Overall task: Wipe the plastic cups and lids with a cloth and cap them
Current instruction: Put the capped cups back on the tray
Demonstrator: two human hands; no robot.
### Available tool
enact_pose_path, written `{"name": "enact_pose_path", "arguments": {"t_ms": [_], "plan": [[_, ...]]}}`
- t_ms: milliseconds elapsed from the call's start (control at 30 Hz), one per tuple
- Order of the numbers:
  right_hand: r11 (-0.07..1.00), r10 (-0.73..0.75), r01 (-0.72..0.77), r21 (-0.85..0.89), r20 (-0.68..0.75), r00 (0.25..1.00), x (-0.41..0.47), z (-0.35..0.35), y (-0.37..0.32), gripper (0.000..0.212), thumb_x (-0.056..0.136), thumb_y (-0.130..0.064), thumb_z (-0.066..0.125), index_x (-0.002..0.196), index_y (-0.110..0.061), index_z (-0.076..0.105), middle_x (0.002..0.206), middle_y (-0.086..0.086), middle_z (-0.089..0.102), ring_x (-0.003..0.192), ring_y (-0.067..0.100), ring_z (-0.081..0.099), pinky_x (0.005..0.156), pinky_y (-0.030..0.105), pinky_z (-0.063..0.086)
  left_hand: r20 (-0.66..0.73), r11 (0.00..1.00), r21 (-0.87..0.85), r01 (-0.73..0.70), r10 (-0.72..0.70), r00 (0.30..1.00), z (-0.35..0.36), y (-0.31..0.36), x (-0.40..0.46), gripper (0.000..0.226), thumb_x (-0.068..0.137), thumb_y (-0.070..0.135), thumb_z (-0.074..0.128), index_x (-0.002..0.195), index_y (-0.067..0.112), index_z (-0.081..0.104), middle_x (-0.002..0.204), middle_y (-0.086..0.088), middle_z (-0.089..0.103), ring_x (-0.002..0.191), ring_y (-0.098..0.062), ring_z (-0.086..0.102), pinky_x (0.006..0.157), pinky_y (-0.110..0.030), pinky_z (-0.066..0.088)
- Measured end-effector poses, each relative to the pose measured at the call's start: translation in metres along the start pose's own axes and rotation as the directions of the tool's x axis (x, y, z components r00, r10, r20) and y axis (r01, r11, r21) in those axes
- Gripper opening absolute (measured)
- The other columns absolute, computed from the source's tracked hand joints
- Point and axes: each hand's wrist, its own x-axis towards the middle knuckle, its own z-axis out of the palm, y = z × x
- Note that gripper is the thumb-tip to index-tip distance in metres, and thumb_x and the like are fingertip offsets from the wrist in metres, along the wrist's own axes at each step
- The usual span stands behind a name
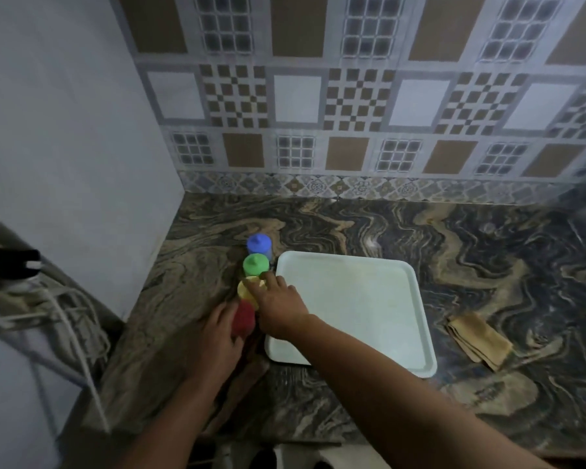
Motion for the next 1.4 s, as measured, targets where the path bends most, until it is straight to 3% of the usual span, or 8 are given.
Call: {"name": "enact_pose_path", "arguments": {"t_ms": [100,233,400,800,1000,1167,1300,1400], "plan": [[0.999,0.038,-0.037,0.023,-0.047,0.998,0.002,0.015,-0.006,0.065,0.1,-0.037,0.059,0.159,-0.024,0.035,0.157,0.02,0.036,0.134,0.043,0.046,0.1,0.052,0.044,-0.015,0.998,-0.054,-0.014,0.013,1.0,-0.004,-0.01,-0.002,0.062,0.074,0.01,0.075,0.134,0.016,0.06,0.136,-0.007,0.059,0.118,-0.033,0.061,0.096,-0.045,0.052],[0.969,0.086,-0.062,0.24,-0.09,0.992,0.001,0.014,0.004,0.048,0.098,-0.026,0.065,0.142,-0.014,0.051,0.142,0.018,0.054,0.114,0.046,0.061,0.087,0.047,0.049,-0.115,0.99,0.094,-0.105,0.115,0.987,-0.017,-0.017,-0.008,0.052,0.077,0.044,0.063,0.124,0.022,0.067,0.118,-0.001,0.07,0.103,-0.029,0.061,0.084,-0.04,0.051],[0.917,0.144,-0.075,0.391,-0.151,0.978,-0.008,-0.016,0.045,0.064,0.086,-0.026,0.078,0.142,-0.021,0.049,0.135,0.013,0.055,0.116,0.04,0.061,0.09,0.046,0.054,-0.15,0.988,0.058,-0.141,0.149,0.977,-0.03,0.018,0.011,0.055,0.073,0.036,0.074,0.125,0.021,0.066,0.117,-0.002,0.071,0.104,-0.03,0.059,0.082,-0.039,0.05],[0.803,0.576,-0.528,0.275,-0.133,0.807,-0.11,-0.05,0.213,0.088,0.082,-0.035,0.08,0.157,-0.033,0.034,0.147,0.008,0.044,0.13,0.036,0.057,0.099,0.049,0.054,0.206,0.829,0.103,-0.549,0.523,0.827,0.066,0.185,0.081,0.05,0.083,0.046,0.07,0.13,0.03,0.06,0.131,0.005,0.063,0.108,-0.027,0.059,0.087,-0.039,0.048],[0.786,0.541,-0.489,0.379,-0.039,0.84,-0.108,-0.065,0.214,0.107,0.08,-0.058,0.083,0.165,-0.027,0.026,0.161,0.014,0.034,0.142,0.036,0.05,0.116,0.042,0.045,0.206,0.818,0.151,-0.556,0.524,0.827,0.063,0.185,0.079,0.075,0.081,0.066,0.052,0.148,0.034,0.041,0.148,0.006,0.051,0.124,-0.024,0.052,0.096,-0.041,0.043],[0.866,0.456,-0.345,0.363,-0.286,0.843,-0.038,-0.083,0.157,0.059,0.102,-0.048,0.055,0.154,-0.021,0.045,0.149,0.015,0.049,0.135,0.038,0.052,0.108,0.049,0.049,-0.054,0.846,0.326,-0.421,0.461,0.885,0.014,0.127,0.103,0.065,0.082,0.053,0.06,0.141,0.027,0.052,0.139,-0.002,0.053,0.121,-0.033,0.052,0.092,-0.048,0.045],[0.958,0.202,-0.179,0.223,-0.086,0.976,0.045,-0.068,0.093,0.062,0.1,-0.031,0.061,0.158,-0.018,0.041,0.155,0.019,0.044,0.139,0.044,0.048,0.111,0.054,0.046,-0.102,0.94,0.317,-0.124,0.164,0.981,-0.013,0.073,0.116,0.071,0.076,0.047,0.072,0.141,0.028,0.05,0.142,-0.01,0.048,0.12,-0.039,0.047,0.092,-0.052,0.044],[0.984,0.086,-0.094,0.152,0.062,0.994,0.094,-0.056,0.054,0.078,0.099,-0.019,0.062,0.167,-0.022,0.024,0.174,0.017,0.014,0.154,0.047,0.029,0.118,0.06,0.039,0.036,0.958,0.276,-0.077,0.07,0.997,-0.017,0.045,0.12,0.075,0.083,0.046,0.069,0.15,0.029,0.039,0.16,-0.009,0.03,0.138,-0.037,0.039,0.108,-0.049,0.038]]}}
